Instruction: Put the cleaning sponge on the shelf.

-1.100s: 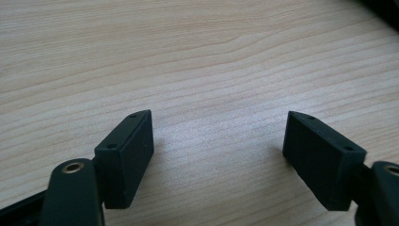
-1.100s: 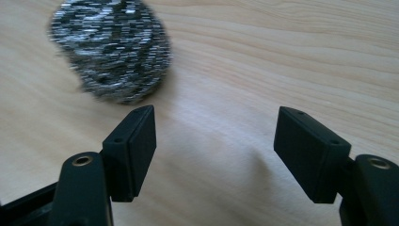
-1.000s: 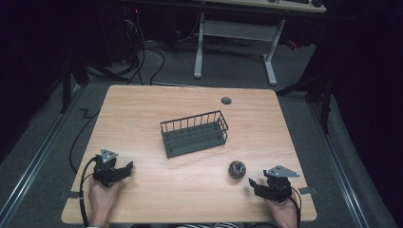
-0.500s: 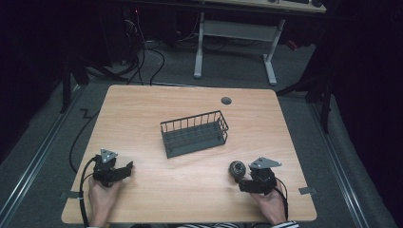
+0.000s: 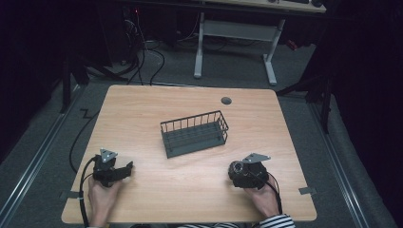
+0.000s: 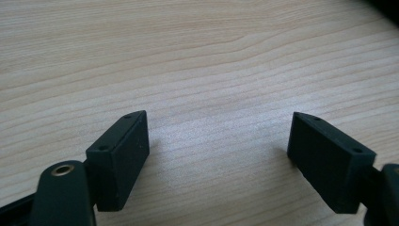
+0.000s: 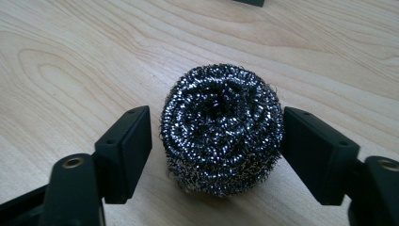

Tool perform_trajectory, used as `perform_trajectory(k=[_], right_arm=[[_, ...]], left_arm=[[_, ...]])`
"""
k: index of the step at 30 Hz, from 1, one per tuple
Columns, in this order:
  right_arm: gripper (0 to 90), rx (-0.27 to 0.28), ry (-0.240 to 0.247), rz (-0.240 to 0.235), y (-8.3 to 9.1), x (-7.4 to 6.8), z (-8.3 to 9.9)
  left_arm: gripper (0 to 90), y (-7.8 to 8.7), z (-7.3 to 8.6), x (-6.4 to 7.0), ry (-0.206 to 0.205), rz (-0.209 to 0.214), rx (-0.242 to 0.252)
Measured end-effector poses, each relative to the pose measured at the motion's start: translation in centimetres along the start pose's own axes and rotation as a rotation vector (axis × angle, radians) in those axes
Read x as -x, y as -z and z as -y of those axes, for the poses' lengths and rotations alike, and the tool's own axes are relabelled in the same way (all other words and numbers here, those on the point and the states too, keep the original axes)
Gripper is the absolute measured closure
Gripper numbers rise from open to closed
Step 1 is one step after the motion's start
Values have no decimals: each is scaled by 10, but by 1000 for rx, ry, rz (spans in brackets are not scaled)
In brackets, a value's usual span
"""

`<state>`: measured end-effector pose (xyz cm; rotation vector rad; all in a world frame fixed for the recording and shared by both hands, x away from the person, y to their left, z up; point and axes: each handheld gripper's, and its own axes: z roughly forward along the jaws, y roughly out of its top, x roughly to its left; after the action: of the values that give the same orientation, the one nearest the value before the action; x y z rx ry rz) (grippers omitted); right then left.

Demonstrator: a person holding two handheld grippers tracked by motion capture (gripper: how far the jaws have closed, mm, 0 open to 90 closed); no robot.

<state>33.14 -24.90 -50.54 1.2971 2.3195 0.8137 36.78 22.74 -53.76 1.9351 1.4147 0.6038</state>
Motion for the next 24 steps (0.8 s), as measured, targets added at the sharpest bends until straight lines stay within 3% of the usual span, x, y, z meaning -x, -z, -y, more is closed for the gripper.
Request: perform_trajectory(k=[8, 24], right_arm=[[373, 15, -20, 2, 0, 2, 2], [402, 66, -18, -34, 15, 0, -5]], left_arm=[[213, 0, 0, 0, 0, 1, 0], [213, 0, 0, 0, 0, 2, 0]])
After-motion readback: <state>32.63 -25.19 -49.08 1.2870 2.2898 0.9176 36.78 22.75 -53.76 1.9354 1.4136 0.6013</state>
